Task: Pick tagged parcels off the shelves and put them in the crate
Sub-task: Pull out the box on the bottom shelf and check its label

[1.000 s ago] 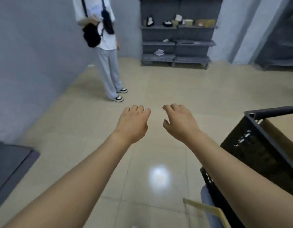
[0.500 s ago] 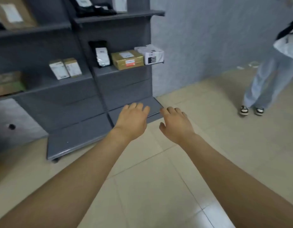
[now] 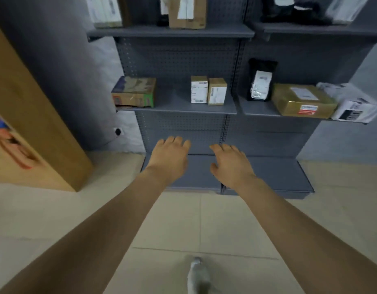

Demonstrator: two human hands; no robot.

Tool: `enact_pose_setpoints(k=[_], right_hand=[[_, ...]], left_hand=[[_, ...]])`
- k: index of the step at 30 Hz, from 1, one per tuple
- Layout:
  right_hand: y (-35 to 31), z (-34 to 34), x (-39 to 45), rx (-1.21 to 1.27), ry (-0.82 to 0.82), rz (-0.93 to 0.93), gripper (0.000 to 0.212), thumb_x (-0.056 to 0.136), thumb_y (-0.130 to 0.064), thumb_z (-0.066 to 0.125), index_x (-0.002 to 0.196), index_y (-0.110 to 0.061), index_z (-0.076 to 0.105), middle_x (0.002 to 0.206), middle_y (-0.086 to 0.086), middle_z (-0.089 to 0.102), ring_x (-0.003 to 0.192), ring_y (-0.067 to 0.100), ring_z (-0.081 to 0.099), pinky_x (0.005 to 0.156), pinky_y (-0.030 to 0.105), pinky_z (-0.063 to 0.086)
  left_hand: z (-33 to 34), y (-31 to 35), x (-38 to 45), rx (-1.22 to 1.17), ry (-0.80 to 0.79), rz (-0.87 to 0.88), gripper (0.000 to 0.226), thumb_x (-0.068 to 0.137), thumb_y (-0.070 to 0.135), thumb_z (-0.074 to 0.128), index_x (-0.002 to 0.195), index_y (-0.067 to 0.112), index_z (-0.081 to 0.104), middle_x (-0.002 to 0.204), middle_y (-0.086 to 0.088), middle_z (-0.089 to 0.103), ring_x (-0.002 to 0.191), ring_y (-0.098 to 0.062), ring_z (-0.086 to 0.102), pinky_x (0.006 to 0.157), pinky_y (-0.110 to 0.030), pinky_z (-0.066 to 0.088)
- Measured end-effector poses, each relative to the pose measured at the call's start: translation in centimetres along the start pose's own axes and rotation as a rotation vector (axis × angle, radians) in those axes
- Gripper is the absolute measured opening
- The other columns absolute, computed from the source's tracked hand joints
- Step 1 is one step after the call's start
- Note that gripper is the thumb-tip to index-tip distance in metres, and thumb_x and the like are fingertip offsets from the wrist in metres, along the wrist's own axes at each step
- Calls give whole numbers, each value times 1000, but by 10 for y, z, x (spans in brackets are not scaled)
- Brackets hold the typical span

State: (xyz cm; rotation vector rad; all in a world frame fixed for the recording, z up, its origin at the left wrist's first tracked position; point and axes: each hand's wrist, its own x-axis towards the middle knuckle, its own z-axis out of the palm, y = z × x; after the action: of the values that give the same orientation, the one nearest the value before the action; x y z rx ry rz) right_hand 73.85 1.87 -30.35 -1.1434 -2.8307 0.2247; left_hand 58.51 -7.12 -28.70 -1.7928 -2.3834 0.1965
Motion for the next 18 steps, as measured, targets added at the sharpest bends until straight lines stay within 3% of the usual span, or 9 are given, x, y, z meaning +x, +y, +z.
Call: enact_pose_setpoints(k=[12,18], right_hand=[[-99,27,293,37,-99,-230,58,96,-25,50,151,-17,32,146,8,45,135,29,40,108,40,35],[-159,59,404,20,-105,-205,55,95,-27,53,146,-16,38,139,9,50,129,31,45,104,41,38]], left_hand=[[60,-214,163,-36,-14,-215,48,94,28,49,140,17,39,136,-10,49,126,-29,45,102,-41,37],[104,-322,227,-33,-4,-216,48,93,28,52,138,16,40,134,-9,50,125,-29,46,103,-41,38]])
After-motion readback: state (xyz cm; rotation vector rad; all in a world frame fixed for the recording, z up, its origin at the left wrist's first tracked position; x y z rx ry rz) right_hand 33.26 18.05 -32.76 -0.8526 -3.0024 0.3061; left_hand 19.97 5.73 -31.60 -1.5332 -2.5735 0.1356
